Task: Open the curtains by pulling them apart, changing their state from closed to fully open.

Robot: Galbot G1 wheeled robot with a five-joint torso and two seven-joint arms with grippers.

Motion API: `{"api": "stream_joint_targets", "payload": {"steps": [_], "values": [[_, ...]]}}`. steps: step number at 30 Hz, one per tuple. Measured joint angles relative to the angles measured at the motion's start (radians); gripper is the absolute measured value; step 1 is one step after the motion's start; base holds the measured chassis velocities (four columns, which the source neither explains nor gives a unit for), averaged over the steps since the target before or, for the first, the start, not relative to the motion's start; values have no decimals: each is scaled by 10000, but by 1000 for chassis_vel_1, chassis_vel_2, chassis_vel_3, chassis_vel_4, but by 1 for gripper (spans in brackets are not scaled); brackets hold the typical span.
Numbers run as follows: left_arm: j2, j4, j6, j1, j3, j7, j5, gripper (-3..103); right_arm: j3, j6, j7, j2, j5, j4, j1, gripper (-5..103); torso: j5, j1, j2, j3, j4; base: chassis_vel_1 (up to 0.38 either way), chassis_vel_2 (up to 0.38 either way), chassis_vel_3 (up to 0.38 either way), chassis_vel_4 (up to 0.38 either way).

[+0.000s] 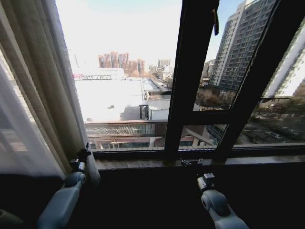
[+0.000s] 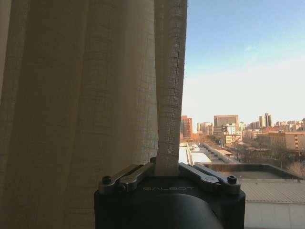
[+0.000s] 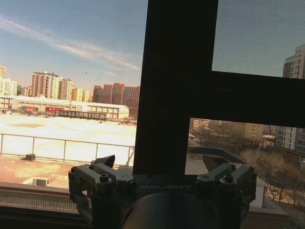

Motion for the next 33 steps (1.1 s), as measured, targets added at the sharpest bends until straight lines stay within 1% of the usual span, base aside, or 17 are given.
{"api": "stream_joint_targets", "payload": {"steps": [2, 5, 7, 14, 16, 22, 24, 25, 28, 29, 30, 31, 33], "values": [[5, -38, -6, 19, 0, -9, 4, 0, -1, 0, -1, 2, 0, 0, 0, 100, -7, -1, 1, -1, 4, 0, 0, 0, 0], [16, -65, -6, 40, 0, -18, 5, 0, -2, 0, -1, 3, 0, 0, 0, 100, -4, -1, 1, -1, 5, 0, 0, 0, 0], [39, -77, -6, 63, 0, -25, 4, 0, -2, 0, -1, 3, 0, 0, 0, 100, -1, -1, 1, -1, -1, 0, 0, 0, 0], [117, -82, -8, 80, -14, -98, -1, 0, -2, 0, 0, 3, 0, 0, 0, 100, -2, -2, 1, -1, -3, -55, 36, 57, -42], [215, -107, -22, 81, -110, -217, -22, 0, -2, 0, 0, 2, 0, 1, 0, 100, -3, -2, 1, -1, 0, -80, 105, 96, -97], [609, -237, -24, 192, -383, -463, -132, 0, -2, 0, 0, 2, 0, 0, 0, 100, -3, 8, -3, 2, -2, -72, 80, 63, -80], [740, -400, -5, 403, -746, -632, -155, 0, -2, 0, 0, 2, 0, 0, 0, 100, -2, 6, -2, 2, -2, -43, 31, 32, -50], [740, -400, -5, 403, -746, -632, -155, 0, -2, 0, 0, 2, 0, 0, 0, 100, -2, 6, -2, 2, -2, -22, 12, 21, -50], [748, -1017, 163, 1131, -1668, -826, -281, 0, -2, 0, 0, 2, 0, 0, 0, 100, -3, -4, 1, -3, 0, 0, 0, 0, 0], [748, -1017, 163, 1131, -1668, -826, -281, 0, -2, 0, 0, 2, 0, 0, 0, 100, -3, -4, 1, -3, 0, 0, 0, 0, 0], [740, -1165, 168, 1368, -1987, -865, -294, 0, -3, 0, -1, 3, 0, 1, 0, 100, -1, -6, 3, -4, 1, 0, 0, 0, 0], [762, -1158, 113, 1564, -2267, -882, -296, 0, -3, 0, -1, 2, 0, 0, 0, 100, -2, -7, 4, -4, 5, 0, 0, 0, 0], [963, -671, -97, 1598, -2464, -965, -296, 0, -2, 0, 0, 2, 0, 0, 0, 100, 0, -7, 4, -4, 3, 0, 0, 0, 0]]}}
